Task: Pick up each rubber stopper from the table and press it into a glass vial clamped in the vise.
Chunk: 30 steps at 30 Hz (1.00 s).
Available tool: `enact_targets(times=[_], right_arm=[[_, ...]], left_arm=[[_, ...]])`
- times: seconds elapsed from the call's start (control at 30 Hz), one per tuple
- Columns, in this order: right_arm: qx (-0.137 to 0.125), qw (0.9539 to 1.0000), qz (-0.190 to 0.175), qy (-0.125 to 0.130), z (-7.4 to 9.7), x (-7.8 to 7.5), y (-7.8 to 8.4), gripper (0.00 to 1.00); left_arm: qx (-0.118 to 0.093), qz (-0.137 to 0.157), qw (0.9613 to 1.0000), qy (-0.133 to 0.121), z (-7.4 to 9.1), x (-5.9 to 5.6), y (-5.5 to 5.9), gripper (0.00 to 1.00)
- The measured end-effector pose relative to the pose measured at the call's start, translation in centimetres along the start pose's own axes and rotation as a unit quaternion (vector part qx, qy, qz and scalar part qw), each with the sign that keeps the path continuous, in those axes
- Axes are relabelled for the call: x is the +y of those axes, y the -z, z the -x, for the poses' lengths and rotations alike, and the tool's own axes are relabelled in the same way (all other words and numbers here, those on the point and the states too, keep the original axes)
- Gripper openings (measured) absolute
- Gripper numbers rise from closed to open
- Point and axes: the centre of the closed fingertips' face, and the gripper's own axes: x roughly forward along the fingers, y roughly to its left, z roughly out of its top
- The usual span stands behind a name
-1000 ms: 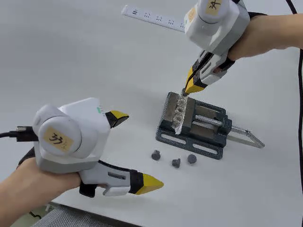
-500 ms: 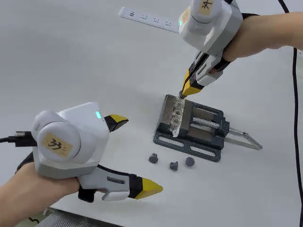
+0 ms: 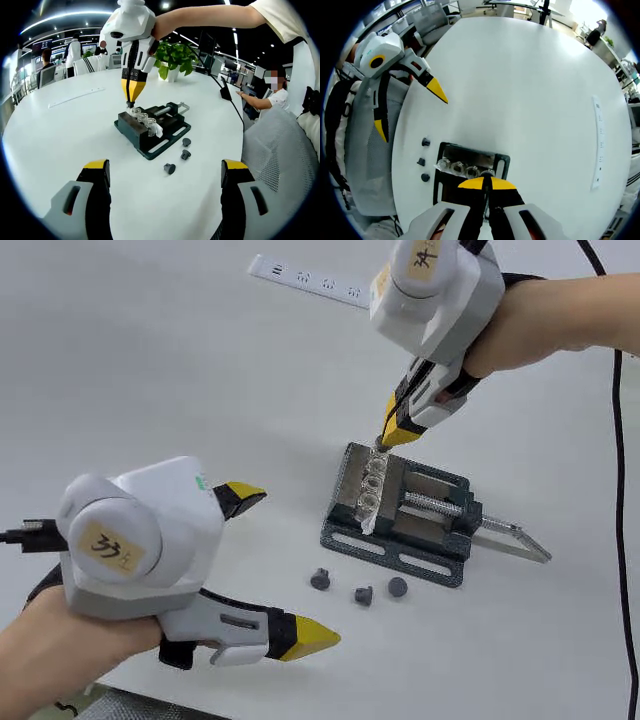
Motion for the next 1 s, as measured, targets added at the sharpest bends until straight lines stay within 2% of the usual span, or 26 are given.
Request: enact_targets(times=[0.13, 0.3, 0.53, 0.63, 0.9, 1.0], right_arm=[[0.01, 0.9999, 0.003, -0.001, -0.1, -0.4, -0.1, 0.0], [-0.003, 0.9998, -0.014, -0.01, 0.0, -0.1, 0.3, 0.0], [-0.021, 0.9995, -0.023, -0.01, -0.1, -0.6, 0.4, 0.0], [-0.026, 0.9995, -0.016, -0.005, -0.1, -0.5, 0.4, 0.0], [-0.019, 0.9997, -0.014, 0.001, -0.2, -0.7, 0.2, 0.0], [-0.018, 0.9997, -0.019, -0.004, -0.2, -0.5, 0.2, 0.0]], left_arm=[[-0.002, 0.003, 1.0, -0.003, 0.0, 0.3, 0.0, 0.91], [-0.003, 0.007, 0.9999, -0.007, 0.0, 0.5, 0.2, 0.91], [-0.003, 0.01, 0.9999, -0.007, -0.1, 0.6, 0.2, 0.91], [-0.004, 0.011, 0.9999, -0.009, -0.1, 0.7, 0.1, 0.91], [-0.007, 0.013, 0.9998, -0.012, -0.1, 1.1, -0.1, 0.91], [-0.007, 0.013, 0.9998, -0.013, -0.2, 1.1, -0.2, 0.91]])
